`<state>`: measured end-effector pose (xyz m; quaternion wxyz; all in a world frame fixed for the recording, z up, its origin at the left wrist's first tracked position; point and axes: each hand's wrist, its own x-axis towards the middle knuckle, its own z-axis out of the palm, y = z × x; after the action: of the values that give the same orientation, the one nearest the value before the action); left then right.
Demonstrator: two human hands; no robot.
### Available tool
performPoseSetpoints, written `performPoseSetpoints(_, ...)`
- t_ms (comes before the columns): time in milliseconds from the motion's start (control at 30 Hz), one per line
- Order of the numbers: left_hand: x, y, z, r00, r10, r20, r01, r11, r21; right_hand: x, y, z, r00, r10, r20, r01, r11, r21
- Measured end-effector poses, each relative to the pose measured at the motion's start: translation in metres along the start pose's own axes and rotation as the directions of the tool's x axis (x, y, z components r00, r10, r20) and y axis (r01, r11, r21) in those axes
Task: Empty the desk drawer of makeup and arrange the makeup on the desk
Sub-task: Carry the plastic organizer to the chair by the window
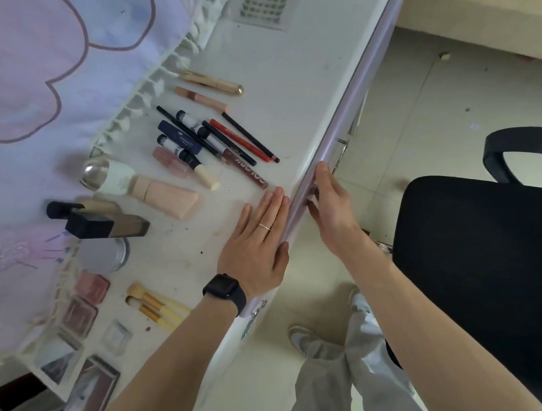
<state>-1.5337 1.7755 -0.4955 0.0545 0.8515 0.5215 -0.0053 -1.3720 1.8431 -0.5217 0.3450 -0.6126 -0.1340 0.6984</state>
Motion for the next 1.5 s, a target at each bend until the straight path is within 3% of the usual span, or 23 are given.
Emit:
performPoseSetpoints(167,0.000,0.002,-0.001,0.996,-0.031,0.086,0.032,0.999,-0.006,-0.008,-0.004,-0.006,0.999,-0.030,-0.024,0.026,0.984,-0.178)
performPoseSetpoints(267,0.000,0.003,-0.005,0.978,-0.064,0.197,0.067,0.998,-0.007,-0.024,-0.010,-0.017,0.996,-0.088,0.001,0.082,0.922,-0.378)
performPoseSetpoints(367,0.003,0.005,-0.012,0.951,-0.100,0.292,0.092,0.995,0.040,-0.056,-0.012,-0.040,0.986,-0.157,0.063,0.156,0.708,-0.689)
performPoseSetpoints(533,0.013,0.037,-0.051,0.856,-0.268,0.442,0.292,0.956,0.014,-0.137,-0.029,-0.095,0.977,-0.104,0.186,0.202,0.175,-0.964)
performPoseSetpoints(600,0.017,0.061,-0.077,0.820,-0.294,0.490,0.357,0.933,-0.038,-0.180,-0.044,-0.121,0.984,-0.089,0.157,0.163,0.062,-0.985)
performPoseSetpoints(667,0.018,0.090,-0.104,0.836,-0.267,0.480,0.363,0.924,-0.118,-0.225,-0.059,-0.150,0.986,-0.107,0.131,0.135,0.029,-0.990)
performPoseSetpoints(800,0.023,0.175,-0.160,0.913,-0.065,0.403,0.178,0.952,-0.249,-0.325,-0.074,-0.216,0.940,-0.342,0.009,0.079,0.192,-0.978)
performPoseSetpoints(900,0.032,0.251,-0.201,0.958,0.117,0.264,-0.019,0.938,-0.347,-0.410,-0.071,-0.260,0.796,-0.586,-0.150,0.087,0.357,-0.930)
performPoseSetpoints(967,0.035,0.313,-0.232,0.952,0.277,0.127,-0.207,0.893,-0.400,-0.472,-0.061,-0.293,0.652,-0.699,-0.293,0.109,0.469,-0.876)
performPoseSetpoints(1100,0.028,0.447,-0.289,0.829,0.554,-0.078,-0.523,0.718,-0.459,-0.578,-0.025,-0.356,0.345,-0.758,-0.553,0.177,0.631,-0.755)
performPoseSetpoints(1300,-0.017,0.677,-0.327,0.576,0.793,-0.199,-0.774,0.451,-0.444,-0.721,0.048,-0.469,0.097,-0.668,-0.738,0.114,0.744,-0.658)
performPoseSetpoints(1500,-0.093,0.901,-0.340,0.425,0.869,-0.254,-0.831,0.263,-0.489,-0.865,0.124,-0.593,-0.142,-0.561,-0.816,0.011,0.823,-0.568)
